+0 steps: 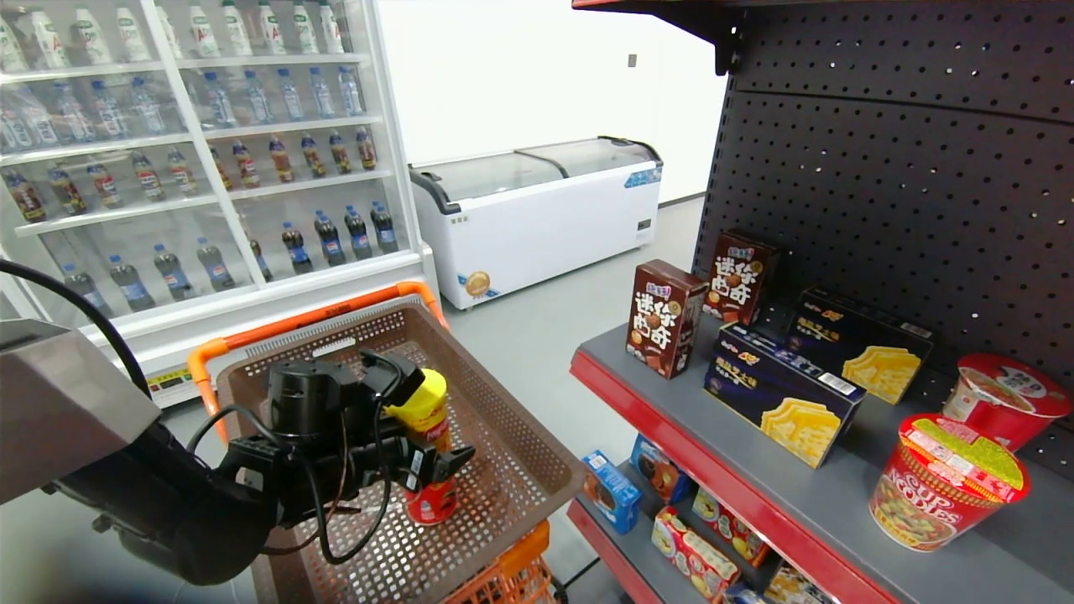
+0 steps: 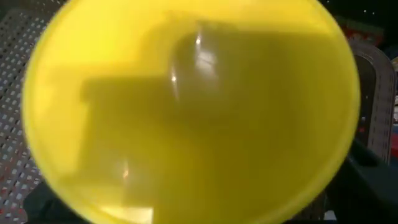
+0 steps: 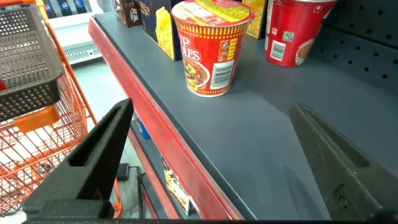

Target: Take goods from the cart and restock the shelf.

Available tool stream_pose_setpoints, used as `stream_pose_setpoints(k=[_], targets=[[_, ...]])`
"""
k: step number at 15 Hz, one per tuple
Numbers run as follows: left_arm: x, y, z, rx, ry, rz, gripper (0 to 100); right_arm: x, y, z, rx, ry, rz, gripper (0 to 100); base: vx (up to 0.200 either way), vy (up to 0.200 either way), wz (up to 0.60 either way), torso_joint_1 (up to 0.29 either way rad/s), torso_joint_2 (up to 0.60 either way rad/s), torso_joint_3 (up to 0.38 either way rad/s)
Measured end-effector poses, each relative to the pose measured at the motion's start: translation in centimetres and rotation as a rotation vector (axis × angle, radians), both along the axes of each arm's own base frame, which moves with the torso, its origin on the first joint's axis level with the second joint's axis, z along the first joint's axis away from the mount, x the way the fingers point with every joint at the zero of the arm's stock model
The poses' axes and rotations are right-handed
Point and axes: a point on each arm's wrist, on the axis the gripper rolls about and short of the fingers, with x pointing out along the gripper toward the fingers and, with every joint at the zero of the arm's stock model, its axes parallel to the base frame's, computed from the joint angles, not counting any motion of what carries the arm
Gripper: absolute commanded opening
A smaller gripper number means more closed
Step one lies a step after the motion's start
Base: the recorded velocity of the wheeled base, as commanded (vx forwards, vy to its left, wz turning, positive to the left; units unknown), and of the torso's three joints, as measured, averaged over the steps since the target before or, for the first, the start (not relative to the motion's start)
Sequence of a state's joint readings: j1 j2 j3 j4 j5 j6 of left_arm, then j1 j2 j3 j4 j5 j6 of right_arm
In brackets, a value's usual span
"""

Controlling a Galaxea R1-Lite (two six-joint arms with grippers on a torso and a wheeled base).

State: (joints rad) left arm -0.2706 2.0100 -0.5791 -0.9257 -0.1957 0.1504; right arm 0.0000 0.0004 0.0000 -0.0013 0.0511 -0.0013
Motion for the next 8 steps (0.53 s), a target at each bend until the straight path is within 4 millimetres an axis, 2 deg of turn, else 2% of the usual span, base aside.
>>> stream_pose_setpoints(k=[4, 5, 8], targets=[[-0.6, 0.1, -0.9, -0.005, 0.014, 0.003, 100, 0.0, 0.0, 0.0, 0.000, 0.000, 0.000, 100, 0.000, 0.000, 0.00, 0.000, 0.00, 0.000], [-0.6, 0.2, -0.9, -0.008, 0.006, 0.004, 0, 0.0, 0.0, 0.0, 0.000, 0.000, -0.001, 100, 0.000, 0.000, 0.00, 0.000, 0.00, 0.000], [-0.6, 0.2, -1.4, -0.002, 0.023, 0.006, 0, 0.0, 0.0, 0.0, 0.000, 0.000, -0.001, 100, 0.000, 0.000, 0.00, 0.000, 0.00, 0.000]])
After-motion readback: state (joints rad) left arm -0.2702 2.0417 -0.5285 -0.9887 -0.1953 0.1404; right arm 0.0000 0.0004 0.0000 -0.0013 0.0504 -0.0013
